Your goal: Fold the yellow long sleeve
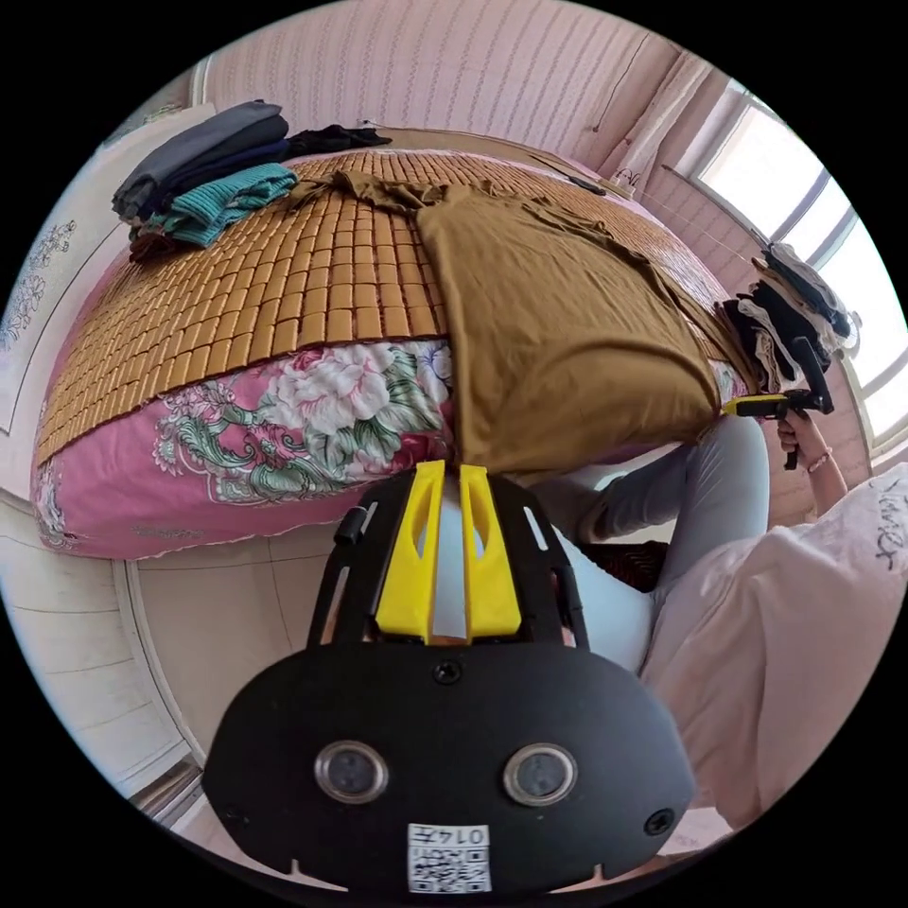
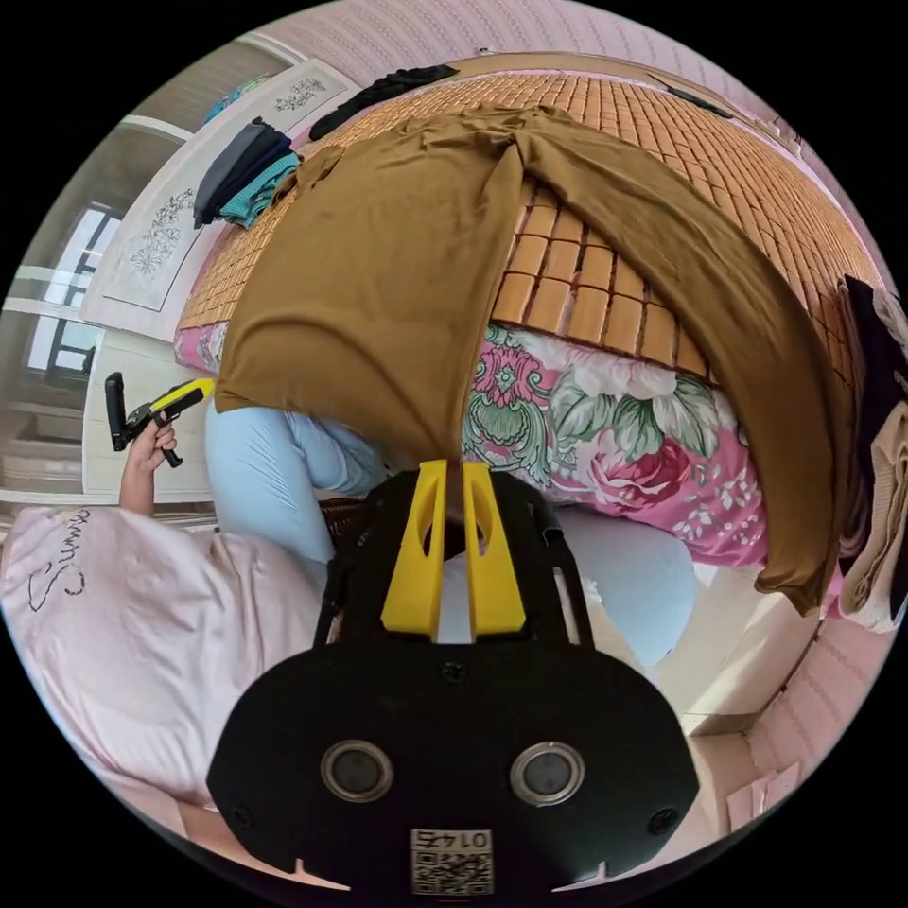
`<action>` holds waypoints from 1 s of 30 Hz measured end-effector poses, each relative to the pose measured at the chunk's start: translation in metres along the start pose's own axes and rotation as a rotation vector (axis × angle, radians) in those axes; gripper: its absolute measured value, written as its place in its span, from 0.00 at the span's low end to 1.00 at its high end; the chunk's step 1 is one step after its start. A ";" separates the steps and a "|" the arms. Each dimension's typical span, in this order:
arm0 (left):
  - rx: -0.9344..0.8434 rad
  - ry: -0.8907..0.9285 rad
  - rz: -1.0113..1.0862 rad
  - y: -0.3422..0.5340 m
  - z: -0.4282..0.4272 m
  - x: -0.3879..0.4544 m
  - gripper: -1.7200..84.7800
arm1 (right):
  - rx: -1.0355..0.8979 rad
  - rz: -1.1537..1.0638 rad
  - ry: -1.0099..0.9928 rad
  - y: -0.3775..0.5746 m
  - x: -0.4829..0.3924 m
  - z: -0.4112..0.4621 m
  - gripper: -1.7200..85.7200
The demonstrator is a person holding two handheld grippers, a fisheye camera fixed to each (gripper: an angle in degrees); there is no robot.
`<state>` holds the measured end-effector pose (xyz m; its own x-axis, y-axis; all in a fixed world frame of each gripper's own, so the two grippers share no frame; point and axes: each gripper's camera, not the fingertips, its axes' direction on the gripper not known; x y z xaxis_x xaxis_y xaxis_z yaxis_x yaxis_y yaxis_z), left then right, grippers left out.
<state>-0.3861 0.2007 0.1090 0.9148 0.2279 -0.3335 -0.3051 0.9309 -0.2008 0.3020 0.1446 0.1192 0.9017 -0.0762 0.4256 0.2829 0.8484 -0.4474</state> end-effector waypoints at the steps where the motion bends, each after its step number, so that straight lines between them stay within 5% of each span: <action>1: 0.039 -0.034 0.017 -0.011 -0.012 -0.006 0.07 | 0.019 -0.013 0.011 -0.007 0.000 -0.007 0.05; 9: 0.304 -0.095 0.292 -0.236 -0.007 0.020 0.07 | 0.314 -0.293 0.210 -0.206 -0.022 -0.067 0.08; 16: 0.159 0.012 0.278 -0.427 0.113 0.035 0.09 | 0.295 -0.308 0.210 -0.360 -0.014 -0.022 0.09; 21: 0.030 -0.031 0.268 -0.455 0.173 0.031 0.12 | 0.215 -0.276 0.168 -0.417 0.004 0.013 0.08; 30: 0.104 -0.104 0.299 -0.467 0.183 0.039 0.02 | 0.235 -0.304 0.165 -0.450 0.013 -0.004 0.02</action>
<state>-0.1594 -0.1734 0.3583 0.8127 0.5179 -0.2669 -0.5401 0.8415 -0.0119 0.1872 -0.2405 0.3231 0.8344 -0.4082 0.3705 0.4790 0.8694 -0.1209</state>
